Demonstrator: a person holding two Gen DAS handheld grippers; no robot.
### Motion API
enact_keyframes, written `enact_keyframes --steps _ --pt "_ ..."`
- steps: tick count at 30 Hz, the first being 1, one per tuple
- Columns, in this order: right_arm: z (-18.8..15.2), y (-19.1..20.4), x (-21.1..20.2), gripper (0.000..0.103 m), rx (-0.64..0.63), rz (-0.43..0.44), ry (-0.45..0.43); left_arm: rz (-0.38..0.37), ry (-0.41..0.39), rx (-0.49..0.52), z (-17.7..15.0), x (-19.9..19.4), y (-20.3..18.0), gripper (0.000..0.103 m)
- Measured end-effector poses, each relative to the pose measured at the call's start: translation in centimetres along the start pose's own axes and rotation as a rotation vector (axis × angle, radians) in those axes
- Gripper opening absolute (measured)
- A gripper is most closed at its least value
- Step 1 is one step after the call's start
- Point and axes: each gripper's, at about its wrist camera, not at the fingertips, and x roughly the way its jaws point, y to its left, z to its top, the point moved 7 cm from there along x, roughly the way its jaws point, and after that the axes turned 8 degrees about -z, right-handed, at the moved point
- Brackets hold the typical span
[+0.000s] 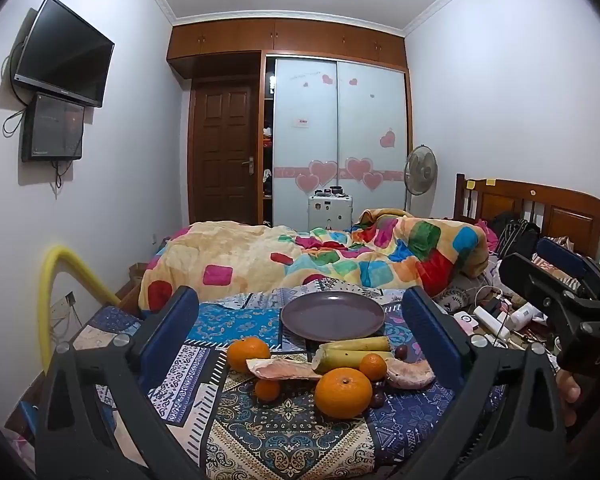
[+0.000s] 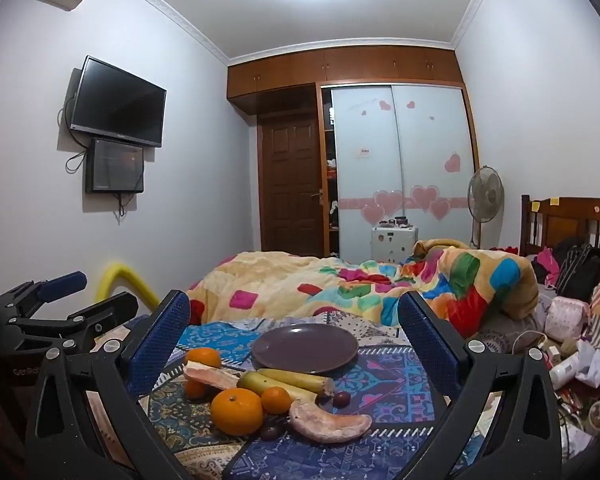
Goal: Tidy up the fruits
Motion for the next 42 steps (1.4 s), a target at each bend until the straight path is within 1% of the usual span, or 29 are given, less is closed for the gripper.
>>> enact_keyframes --steps 12,42 --pt "-0.21 -0.06 0.21 0.103 0.005 0.005 0.002 0.011 -0.005 0.007 -0.08 0.23 0.32 0.103" --pt "0.04 0.16 -0.24 0.103 0.014 0.013 0.0 0.008 -0.006 0.004 0.0 0.17 0.31 0.103"
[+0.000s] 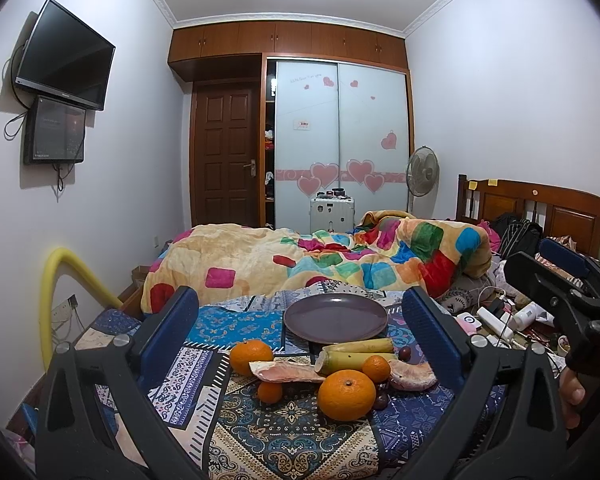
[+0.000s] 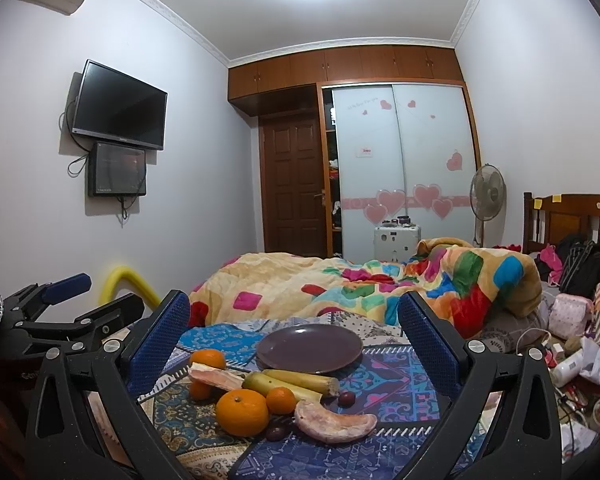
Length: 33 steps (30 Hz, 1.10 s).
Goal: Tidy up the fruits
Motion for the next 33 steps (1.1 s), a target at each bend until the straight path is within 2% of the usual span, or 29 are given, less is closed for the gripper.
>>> enact_keyframes --steps 24,29,33 --pt "0.0 0.3 -0.1 0.103 -0.002 0.005 0.012 0.003 0.008 -0.004 0.0 0.1 0.0 0.103" --pt "-0.7 0.3 0.8 0.103 -0.007 -0.003 0.044 0.013 0.05 -0.007 -0.8 1.1 0.4 0.103" --pt "-2.0 -0.1 1.9 0.103 -0.018 -0.005 0.096 0.012 0.133 -0.02 -2.3 2.8 0.8 0.103"
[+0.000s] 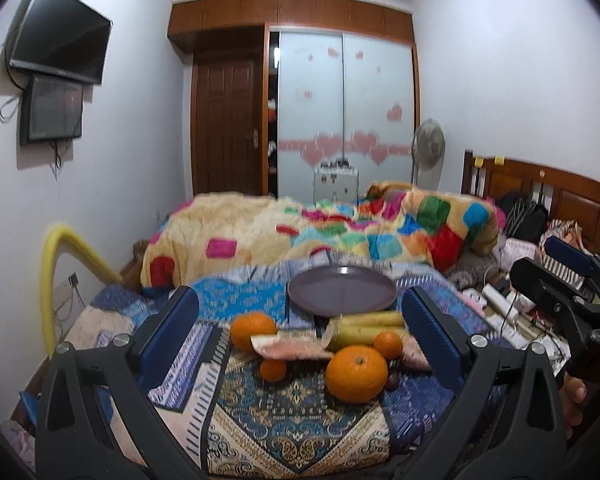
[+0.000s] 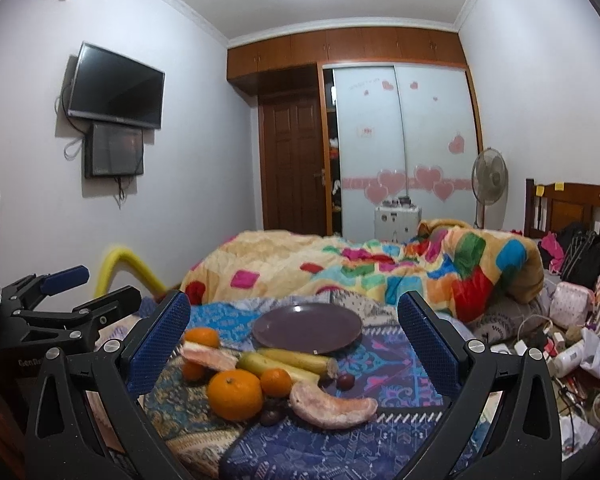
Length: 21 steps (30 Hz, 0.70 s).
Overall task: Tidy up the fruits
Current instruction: 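Grasp the pink pomelo segment with the right gripper while the left gripper approaches the large orange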
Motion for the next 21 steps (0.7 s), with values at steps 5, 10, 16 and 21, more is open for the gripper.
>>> enact_keyframes --steps 5,10,16,21 --pt "-2.7 -0.5 1.9 0.103 -0.057 -0.02 0.098 0.012 0.119 -0.034 -2.2 2.9 1.0 0.103" --pt "-5.5 -1.3 3.8 0.103 -0.082 -0.01 0.21 0.027 0.222 -0.049 -4.9 5.8 1.7 0.103" --pt "-7.9 -1.9 5.5 0.103 -0.125 -0.004 0.299 -0.008 0.316 -0.06 -7.6 8.4 1.7 0.103" --pt "-9.7 -1.7 7.1 0.103 -0.165 0.027 0.369 -0.086 0.373 -0.112 -8.6 9.8 1.2 0.103"
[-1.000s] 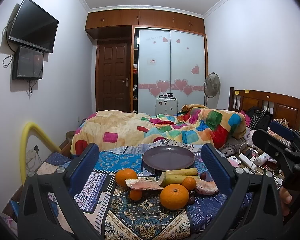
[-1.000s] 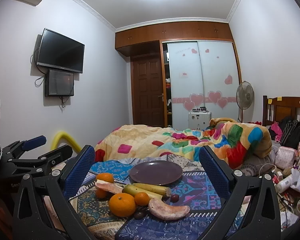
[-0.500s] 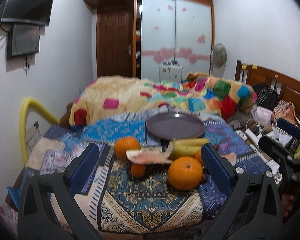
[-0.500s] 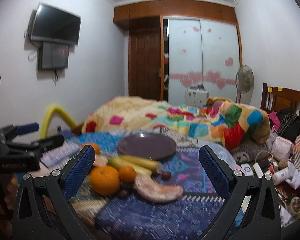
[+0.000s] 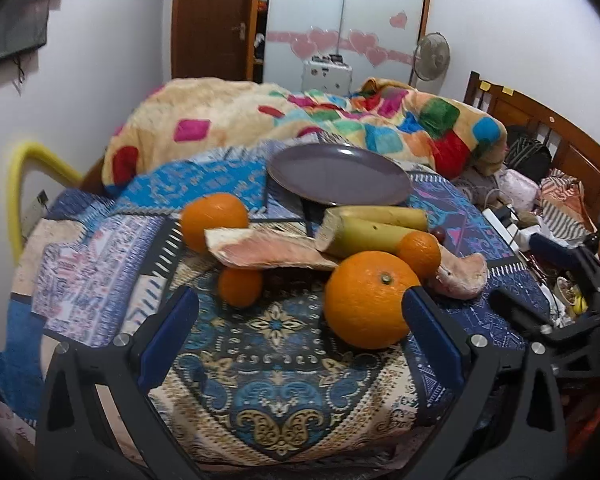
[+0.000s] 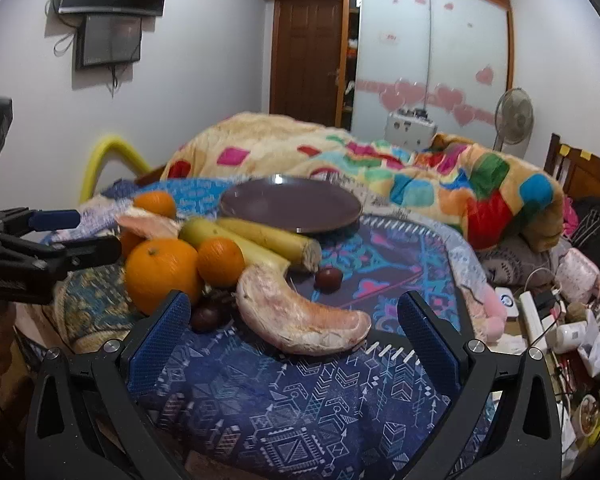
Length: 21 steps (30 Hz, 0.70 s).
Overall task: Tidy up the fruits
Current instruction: 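Grasp the pink pomelo segment with the right gripper while the left gripper approaches the large orange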
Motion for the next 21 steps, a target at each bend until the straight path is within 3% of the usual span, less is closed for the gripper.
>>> enact_keyframes --steps 7,10,14,21 --pt "-0.5 -0.2 2.8 0.101 -0.033 0.054 0.095 -0.018 0.019 0.035 -0.1 0.9 -1.6 0.103" --pt "-0.6 -0.1 3.7 0.094 -0.056 0.072 0.125 -0.027 0.029 0.046 0.0 1.4 -2.1 0.102" --pt "-0.6 0.1 4.6 0.091 -0.073 0.095 0.165 -0.04 0.046 0.039 0.0 2.1 -2.5 0.091" --pt "-1.0 0.8 6.0 0.085 -0.119 0.136 0.213 -0.057 0.072 0.049 -0.3 3.2 -3.2 0.088"
